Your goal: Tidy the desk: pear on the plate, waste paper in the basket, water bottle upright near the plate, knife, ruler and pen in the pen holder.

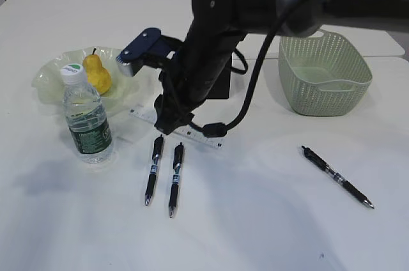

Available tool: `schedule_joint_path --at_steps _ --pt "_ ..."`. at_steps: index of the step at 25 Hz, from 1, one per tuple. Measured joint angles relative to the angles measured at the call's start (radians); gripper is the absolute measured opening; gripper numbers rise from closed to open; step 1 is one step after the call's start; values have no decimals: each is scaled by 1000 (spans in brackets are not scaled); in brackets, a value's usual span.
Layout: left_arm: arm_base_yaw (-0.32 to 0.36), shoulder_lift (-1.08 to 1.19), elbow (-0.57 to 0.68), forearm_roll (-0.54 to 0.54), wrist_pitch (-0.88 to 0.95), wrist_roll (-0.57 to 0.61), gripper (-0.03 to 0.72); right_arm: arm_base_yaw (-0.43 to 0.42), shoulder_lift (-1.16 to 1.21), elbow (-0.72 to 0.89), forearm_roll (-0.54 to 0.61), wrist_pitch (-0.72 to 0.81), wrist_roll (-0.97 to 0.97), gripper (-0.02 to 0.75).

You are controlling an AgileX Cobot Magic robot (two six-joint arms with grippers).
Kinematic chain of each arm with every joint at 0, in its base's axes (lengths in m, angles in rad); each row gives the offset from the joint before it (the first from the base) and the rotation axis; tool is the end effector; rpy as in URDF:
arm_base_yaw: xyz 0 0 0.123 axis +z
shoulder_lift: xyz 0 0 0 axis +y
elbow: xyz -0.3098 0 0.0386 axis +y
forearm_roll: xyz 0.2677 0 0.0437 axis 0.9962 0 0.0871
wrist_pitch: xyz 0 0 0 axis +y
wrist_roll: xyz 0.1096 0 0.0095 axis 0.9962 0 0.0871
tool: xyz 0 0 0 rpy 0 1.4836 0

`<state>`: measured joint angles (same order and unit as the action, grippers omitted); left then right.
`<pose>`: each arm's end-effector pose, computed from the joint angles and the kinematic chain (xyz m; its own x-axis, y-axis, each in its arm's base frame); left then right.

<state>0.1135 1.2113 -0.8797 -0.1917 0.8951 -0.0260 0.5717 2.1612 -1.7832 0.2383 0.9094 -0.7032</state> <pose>0.2411 0.0110 0.2823 -0.8820 -0.2461 -0.4020 -0.1800 0.9641 -0.1954 0.4177 0.2931 0.2005 -0.3514 -0.8418 -0.4098 -0.9126 0.4057 -0.0510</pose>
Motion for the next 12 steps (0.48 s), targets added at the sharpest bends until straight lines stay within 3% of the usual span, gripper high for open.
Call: schedule_joint_path --at_steps 12 --pt "0 0 0 0 14 0 466 -216 -154 0 111 -46 0 277"
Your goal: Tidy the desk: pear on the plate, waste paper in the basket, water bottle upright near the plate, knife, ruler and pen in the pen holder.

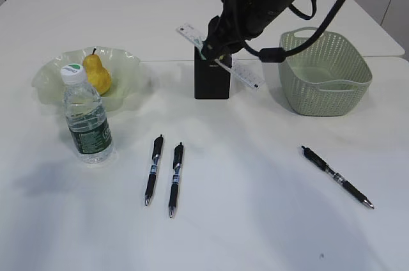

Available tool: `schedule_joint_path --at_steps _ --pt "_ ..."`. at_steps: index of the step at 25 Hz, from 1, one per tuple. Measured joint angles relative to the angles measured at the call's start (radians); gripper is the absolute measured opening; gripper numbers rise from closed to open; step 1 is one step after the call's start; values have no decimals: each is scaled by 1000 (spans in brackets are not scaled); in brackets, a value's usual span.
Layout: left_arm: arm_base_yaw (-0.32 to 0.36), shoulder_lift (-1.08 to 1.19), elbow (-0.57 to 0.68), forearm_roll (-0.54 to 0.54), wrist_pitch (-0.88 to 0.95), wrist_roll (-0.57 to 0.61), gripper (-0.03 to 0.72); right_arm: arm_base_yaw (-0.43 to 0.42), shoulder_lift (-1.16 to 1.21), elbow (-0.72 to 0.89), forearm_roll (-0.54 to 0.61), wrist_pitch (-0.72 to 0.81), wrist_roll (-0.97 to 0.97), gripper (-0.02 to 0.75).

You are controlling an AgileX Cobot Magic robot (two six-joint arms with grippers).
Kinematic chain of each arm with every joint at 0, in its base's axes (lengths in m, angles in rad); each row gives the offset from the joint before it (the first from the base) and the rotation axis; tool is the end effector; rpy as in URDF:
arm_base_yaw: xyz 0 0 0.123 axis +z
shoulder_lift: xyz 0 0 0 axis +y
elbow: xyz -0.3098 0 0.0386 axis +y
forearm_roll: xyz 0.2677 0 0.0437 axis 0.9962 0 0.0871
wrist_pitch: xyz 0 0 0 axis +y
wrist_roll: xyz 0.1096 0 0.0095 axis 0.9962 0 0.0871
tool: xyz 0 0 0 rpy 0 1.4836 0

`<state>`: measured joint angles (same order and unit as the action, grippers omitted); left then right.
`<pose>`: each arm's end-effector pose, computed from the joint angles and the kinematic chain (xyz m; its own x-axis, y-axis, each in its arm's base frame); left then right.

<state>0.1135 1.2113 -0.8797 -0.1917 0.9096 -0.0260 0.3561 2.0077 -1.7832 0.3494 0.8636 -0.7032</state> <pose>0.2397 0.0107 0.2817 -0.8882 -0.2446 -0.3890 -0.1801 0.9641 -0.1950 0.4556 0.2000 0.2827 -0.4738 -0.6435 -0.6012 -0.7735 0.6304 -0.0651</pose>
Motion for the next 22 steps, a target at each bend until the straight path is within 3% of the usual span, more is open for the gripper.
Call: schedule_joint_path --at_steps 11,22 --pt "0 0 0 0 13 0 466 -52 9 0 73 -250 -4 277" --pt "0 0 0 0 13 0 466 -58 123 0 234 -665 -4 276"
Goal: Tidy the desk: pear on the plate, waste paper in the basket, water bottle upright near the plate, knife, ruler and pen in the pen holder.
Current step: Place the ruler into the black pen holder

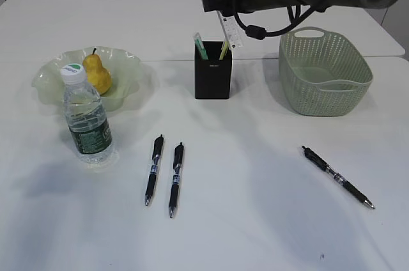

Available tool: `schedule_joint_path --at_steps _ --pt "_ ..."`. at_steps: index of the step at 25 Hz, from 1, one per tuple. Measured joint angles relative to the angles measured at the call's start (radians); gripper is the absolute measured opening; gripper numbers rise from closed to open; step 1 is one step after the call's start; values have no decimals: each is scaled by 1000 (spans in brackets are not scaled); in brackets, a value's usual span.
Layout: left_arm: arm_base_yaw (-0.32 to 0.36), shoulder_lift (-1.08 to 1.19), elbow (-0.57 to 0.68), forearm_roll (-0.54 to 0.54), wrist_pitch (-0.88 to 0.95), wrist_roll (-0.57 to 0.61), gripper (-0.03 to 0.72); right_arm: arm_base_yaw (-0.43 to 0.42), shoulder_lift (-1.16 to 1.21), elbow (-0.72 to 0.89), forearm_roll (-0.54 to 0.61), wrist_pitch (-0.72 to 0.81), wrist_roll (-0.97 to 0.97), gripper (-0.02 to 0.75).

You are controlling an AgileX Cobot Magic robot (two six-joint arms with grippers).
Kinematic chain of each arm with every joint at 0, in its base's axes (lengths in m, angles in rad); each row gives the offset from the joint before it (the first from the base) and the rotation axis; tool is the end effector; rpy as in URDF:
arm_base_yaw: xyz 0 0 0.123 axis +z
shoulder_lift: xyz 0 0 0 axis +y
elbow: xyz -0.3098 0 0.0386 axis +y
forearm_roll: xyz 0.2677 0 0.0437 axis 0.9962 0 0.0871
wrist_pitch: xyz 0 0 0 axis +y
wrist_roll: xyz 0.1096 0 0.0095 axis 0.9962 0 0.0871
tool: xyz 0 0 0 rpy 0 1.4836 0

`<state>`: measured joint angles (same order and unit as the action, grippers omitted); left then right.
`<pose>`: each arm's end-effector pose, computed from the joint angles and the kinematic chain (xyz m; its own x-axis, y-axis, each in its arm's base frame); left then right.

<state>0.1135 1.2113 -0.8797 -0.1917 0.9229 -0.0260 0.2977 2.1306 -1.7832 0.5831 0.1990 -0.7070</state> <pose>0.2384 0.0103 0.2811 -0.8937 -0.2432 -0.3770 -0.1803 0.9641 -0.1947 0.5350 0.1767 0.2696 -0.3412 -0.2426 -0.9082 -0.4354 0.8970 -0.0760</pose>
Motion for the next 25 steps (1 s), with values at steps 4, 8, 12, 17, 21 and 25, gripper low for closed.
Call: schedule_joint_path --at_steps 4,8,12,17,21,25 --pt "0 0 0 0 -6 0 466 0 49 -9 26 -98 0 276" --pt "0 0 0 0 -21 0 466 0 112 -85 42 -112 -2 276" --pt "0 0 0 0 -22 0 466 0 172 -182 79 -116 -2 276" --pt "0 0 0 0 -27 0 466 0 219 -245 100 -120 -2 276" --pt "0 0 0 0 -29 0 466 0 248 -253 129 -124 -2 276" --pt "0 0 0 0 -29 0 466 0 273 -253 157 -124 -2 276"
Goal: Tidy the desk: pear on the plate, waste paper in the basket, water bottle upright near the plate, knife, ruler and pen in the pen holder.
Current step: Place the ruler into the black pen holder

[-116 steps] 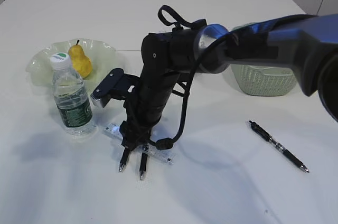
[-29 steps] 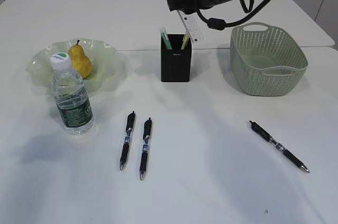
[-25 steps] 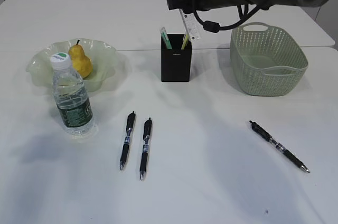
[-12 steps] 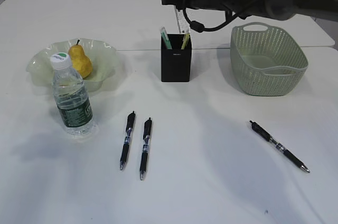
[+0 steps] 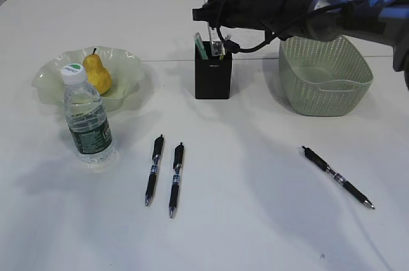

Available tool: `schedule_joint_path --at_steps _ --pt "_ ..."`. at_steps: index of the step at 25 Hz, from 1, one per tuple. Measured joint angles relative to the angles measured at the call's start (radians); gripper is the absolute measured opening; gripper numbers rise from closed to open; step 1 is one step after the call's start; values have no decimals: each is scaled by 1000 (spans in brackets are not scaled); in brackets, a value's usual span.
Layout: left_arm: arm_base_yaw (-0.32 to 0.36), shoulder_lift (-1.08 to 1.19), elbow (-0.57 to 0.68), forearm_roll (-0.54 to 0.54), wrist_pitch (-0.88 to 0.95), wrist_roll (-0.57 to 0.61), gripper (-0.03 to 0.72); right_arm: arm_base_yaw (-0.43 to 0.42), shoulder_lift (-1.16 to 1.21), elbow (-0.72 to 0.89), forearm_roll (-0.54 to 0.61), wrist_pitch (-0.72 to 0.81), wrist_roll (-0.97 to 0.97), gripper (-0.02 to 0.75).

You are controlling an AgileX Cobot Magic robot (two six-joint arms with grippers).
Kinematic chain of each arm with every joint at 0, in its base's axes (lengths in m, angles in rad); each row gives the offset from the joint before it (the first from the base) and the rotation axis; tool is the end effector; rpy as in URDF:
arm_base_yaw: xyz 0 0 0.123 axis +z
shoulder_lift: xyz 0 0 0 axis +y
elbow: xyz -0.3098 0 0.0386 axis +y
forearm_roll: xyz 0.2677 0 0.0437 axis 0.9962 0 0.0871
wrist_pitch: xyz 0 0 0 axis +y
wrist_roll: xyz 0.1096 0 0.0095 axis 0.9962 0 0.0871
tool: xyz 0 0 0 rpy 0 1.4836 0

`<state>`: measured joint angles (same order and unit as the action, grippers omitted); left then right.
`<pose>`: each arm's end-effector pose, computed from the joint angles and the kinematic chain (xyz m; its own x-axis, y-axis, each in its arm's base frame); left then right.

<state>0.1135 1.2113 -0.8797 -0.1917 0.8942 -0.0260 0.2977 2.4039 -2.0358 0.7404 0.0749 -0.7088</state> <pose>0.2412 0.0110 0.2823 -0.8816 -0.2462 -0.4028 -0.1800 0.9641 -0.1954 0.5953 0.1885 0.2109 -0.3255 -0.0683 -0.9431 -0.3288 0.9433 0.0452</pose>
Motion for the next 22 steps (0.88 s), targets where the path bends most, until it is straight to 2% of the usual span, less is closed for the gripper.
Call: schedule_joint_path --at_steps 10,22 --pt "0 0 0 -2 0 0 466 0 32 -4 85 -3 -2 276" --pt "0 0 0 -2 0 0 466 0 59 -4 110 24 -2 276"
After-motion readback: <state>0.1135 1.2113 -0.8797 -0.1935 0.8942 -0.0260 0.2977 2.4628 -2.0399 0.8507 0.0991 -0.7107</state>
